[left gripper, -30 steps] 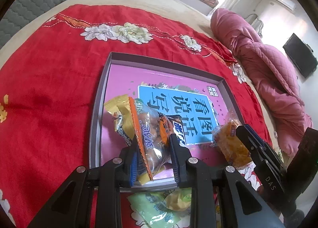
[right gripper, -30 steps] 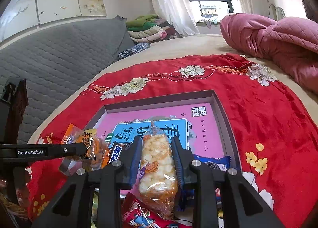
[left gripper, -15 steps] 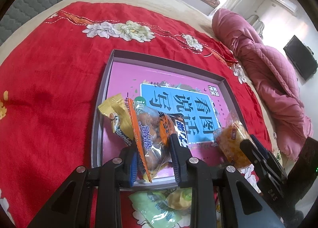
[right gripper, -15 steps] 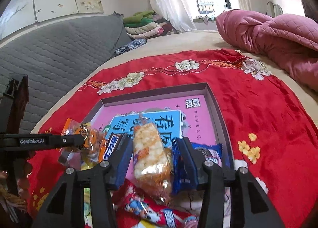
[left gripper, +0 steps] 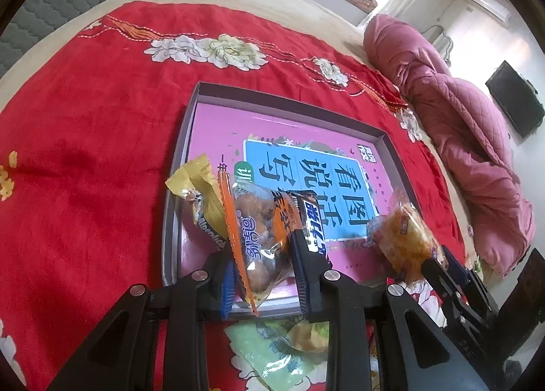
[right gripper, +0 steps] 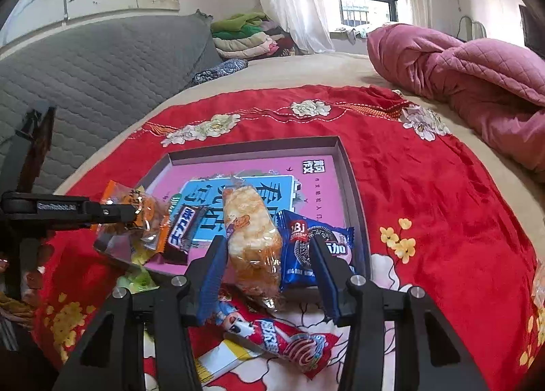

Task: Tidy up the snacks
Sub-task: 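Lower the cookie bag into the box with the left tool while the right tool lowers the puffed rice bar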

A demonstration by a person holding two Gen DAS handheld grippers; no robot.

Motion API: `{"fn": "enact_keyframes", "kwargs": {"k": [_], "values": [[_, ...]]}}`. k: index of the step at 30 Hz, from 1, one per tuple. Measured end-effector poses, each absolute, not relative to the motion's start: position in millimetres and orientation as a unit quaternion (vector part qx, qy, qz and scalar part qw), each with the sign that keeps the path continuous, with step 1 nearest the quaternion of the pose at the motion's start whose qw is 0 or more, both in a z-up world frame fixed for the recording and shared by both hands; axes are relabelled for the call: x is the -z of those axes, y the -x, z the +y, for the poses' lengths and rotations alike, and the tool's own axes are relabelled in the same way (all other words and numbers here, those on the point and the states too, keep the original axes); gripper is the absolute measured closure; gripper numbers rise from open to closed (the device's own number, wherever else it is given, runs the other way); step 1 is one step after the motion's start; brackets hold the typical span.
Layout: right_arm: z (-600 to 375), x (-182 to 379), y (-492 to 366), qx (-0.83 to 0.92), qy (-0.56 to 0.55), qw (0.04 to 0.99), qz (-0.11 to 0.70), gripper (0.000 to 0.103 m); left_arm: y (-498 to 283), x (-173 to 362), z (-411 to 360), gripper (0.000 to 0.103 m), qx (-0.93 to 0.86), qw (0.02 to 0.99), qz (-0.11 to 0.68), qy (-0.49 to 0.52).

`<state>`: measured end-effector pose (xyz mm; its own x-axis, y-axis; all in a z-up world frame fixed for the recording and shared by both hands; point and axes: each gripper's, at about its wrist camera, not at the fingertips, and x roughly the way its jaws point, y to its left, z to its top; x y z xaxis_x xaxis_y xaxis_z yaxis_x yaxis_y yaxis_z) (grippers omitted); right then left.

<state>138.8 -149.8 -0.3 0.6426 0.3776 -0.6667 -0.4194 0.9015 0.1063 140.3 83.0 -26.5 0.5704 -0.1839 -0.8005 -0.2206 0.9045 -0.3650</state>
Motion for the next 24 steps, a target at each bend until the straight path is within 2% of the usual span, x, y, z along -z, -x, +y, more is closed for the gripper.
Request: {"fn": "enact_keyframes", "kwargs": {"k": [12,24], "values": [[-138,14,-157,-0.22,0.04,0.908,0.354,0.054,-140,23,81,0.064,-0.013,0.86,0.465,0.209],[-142,15,-159,-0.231,0.02,0.904,0.358,0.053,-141,20,88,0.063,-0.026,0.862,0.463,0.203]]}}
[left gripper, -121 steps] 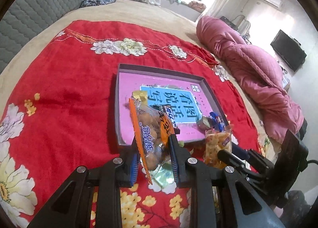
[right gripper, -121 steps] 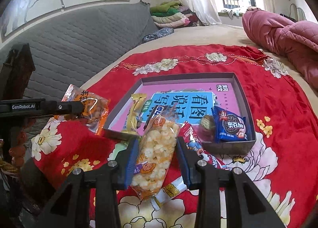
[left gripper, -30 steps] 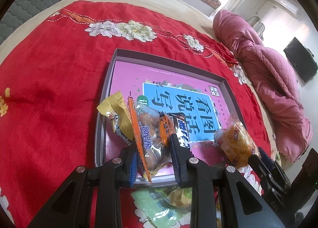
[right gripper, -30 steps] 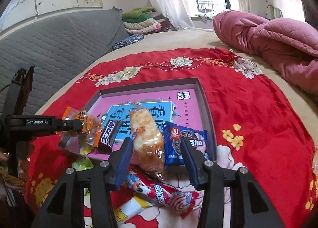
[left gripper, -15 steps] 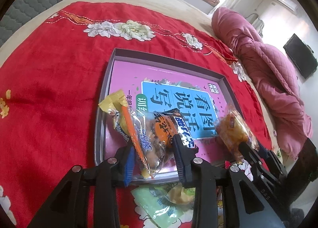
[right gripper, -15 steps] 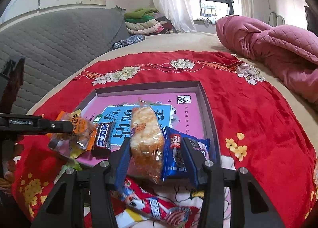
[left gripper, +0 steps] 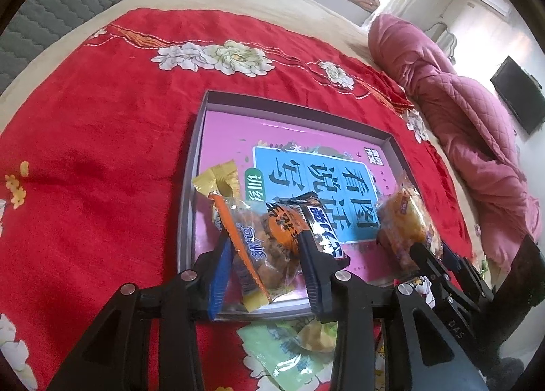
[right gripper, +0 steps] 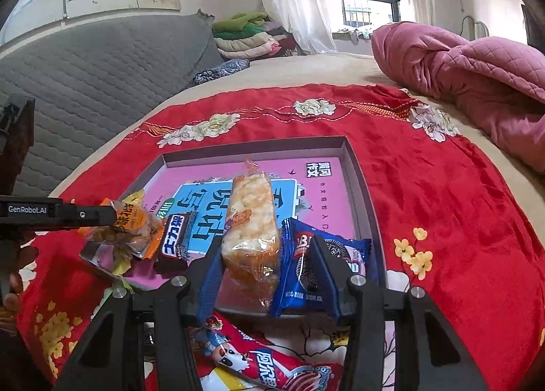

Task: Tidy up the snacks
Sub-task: 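Open the left tool to release the cookie bag while the right tool releases the puffed rice bar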

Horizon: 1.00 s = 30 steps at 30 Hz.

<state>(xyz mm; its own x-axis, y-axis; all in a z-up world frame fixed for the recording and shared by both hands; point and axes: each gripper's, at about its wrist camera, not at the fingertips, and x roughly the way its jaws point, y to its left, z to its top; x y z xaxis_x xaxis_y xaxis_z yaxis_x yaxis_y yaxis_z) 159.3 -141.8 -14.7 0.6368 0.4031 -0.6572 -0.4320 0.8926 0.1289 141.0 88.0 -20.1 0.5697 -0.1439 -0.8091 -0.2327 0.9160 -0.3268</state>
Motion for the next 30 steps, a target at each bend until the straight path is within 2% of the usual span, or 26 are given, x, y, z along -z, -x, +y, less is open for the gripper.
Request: {"fn": "enact_keyframes", "kwargs": {"k": [3,11,13,14,15,23,27,30], "values": [[-142,14,-158,-0.235,0.017,0.903,0.359,0.046,-141,19,89,0.063,-0.03,0.863,0.463,0.2],[-137,11,-150,-0.247,0.02,0.902,0.353,0.042,-136,10,95,0.062,-0.038,0.869,0.45,0.2],[-136,9,-149,-0.247,0.018,0.903,0.351,0.038,-133,5,96,0.057,-0.039,0.872,0.444,0.201],[-137,7,-148,-0.248,0.016,0.903,0.349,0.038,-132,3,97,0.048,-0.038,0.873,0.441,0.203],[-138,7,-147,-0.248,0.014,0.904,0.348,0.038,-130,1,97,0.047,-0.036,0.874,0.44,0.204],[-146,0,-145,-0.245,-0.007,0.905,0.348,0.037,-125,-10,95,0.047,-0.031,0.877,0.434,0.205],[-155,-8,-144,-0.236,-0.028,0.908,0.345,0.032,-121,-14,92,0.047,-0.028,0.878,0.432,0.202],[-165,-15,-144,-0.229,-0.052,0.909,0.345,0.031,-119,-18,89,0.047,-0.026,0.88,0.431,0.2]]}}
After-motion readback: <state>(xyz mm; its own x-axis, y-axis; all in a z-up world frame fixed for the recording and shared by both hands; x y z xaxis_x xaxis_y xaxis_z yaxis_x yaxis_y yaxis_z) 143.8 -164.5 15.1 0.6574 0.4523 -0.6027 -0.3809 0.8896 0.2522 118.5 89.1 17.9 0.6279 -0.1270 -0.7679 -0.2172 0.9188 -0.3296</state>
